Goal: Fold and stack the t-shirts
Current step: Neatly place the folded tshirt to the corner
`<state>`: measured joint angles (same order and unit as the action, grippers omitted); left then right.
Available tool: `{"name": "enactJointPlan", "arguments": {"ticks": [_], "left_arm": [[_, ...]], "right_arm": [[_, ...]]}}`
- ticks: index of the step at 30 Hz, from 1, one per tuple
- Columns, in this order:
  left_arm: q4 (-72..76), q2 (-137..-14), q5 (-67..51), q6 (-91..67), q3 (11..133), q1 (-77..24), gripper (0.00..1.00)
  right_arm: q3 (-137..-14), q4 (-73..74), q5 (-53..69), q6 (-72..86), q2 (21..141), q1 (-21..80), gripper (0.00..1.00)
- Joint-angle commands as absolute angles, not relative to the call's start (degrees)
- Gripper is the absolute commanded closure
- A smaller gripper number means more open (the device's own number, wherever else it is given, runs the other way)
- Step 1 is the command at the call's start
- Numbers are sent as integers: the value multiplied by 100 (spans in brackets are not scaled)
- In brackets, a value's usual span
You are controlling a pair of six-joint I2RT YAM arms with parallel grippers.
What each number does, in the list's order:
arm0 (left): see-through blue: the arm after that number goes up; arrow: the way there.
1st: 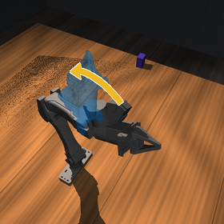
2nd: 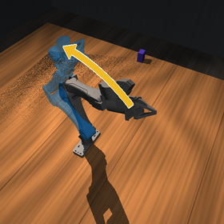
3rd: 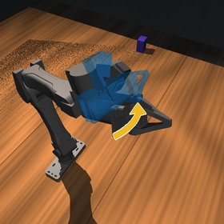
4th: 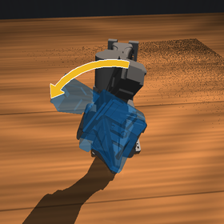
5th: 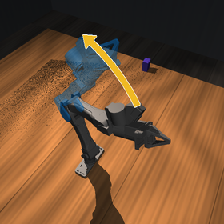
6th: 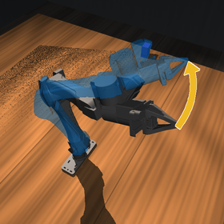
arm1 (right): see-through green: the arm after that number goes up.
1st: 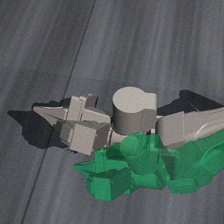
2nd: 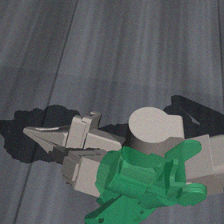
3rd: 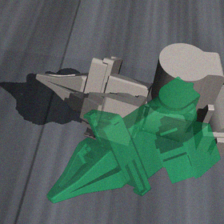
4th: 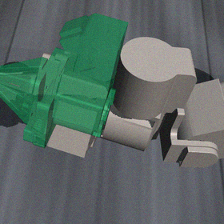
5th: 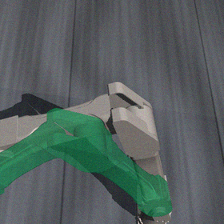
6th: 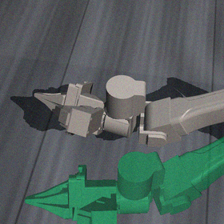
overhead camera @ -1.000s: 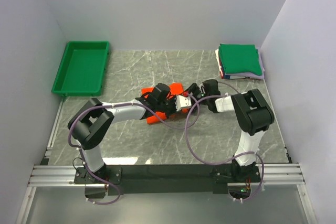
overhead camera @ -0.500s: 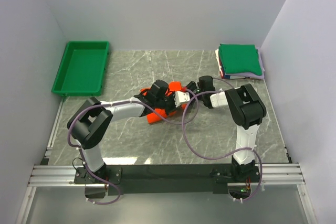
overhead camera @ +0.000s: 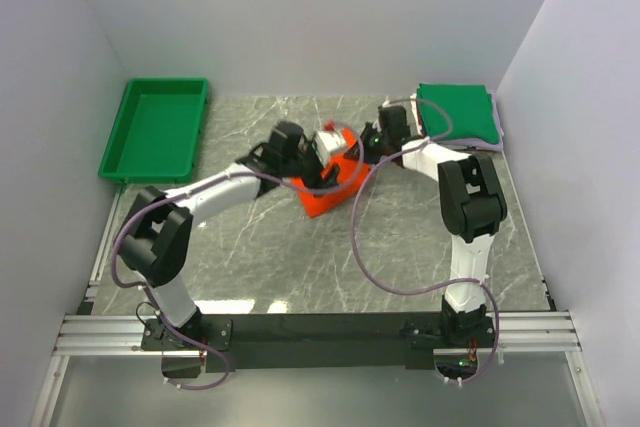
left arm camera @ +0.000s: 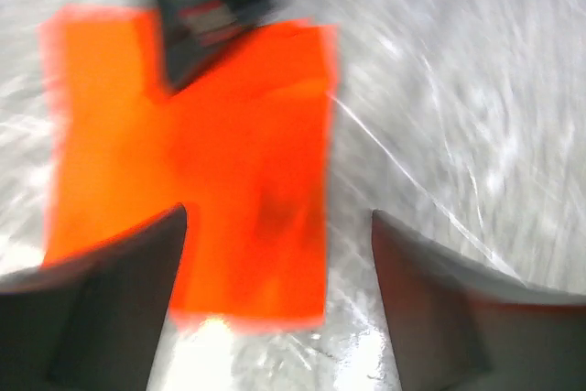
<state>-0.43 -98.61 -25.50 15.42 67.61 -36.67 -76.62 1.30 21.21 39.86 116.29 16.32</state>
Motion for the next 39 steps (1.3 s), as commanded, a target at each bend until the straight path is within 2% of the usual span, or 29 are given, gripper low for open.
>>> {"name": "enactJointPlan", "arguments": {"ticks": [1,2,3,10,18,39], "left_arm": [[-702,-9396,-2434,617,7417,-3148,9],[-947,-9369,-2461,528,7479,-3033,7],[-1062,-9352,-2461,475,7601,-2841,1],[-1670,-9141,-2224,466,7726,-2365,1],[-1635,-8895,-1943,457,7392,-2312,1],[-1433,-9167,-2162,299,7515,-2312,1]], "right_arm": [[-8374,1018,1468,2350,11399,1231,100],[-8724,1150,1381,2155,11452,1178,100],[-8910,1378,1232,1953,11565,1082,100],[-10264,1854,1020,240,12111,651,100],[-12319,2635,879,-561,12822,194,100],[-12823,3085,1081,-1283,12235,26,100]]}}
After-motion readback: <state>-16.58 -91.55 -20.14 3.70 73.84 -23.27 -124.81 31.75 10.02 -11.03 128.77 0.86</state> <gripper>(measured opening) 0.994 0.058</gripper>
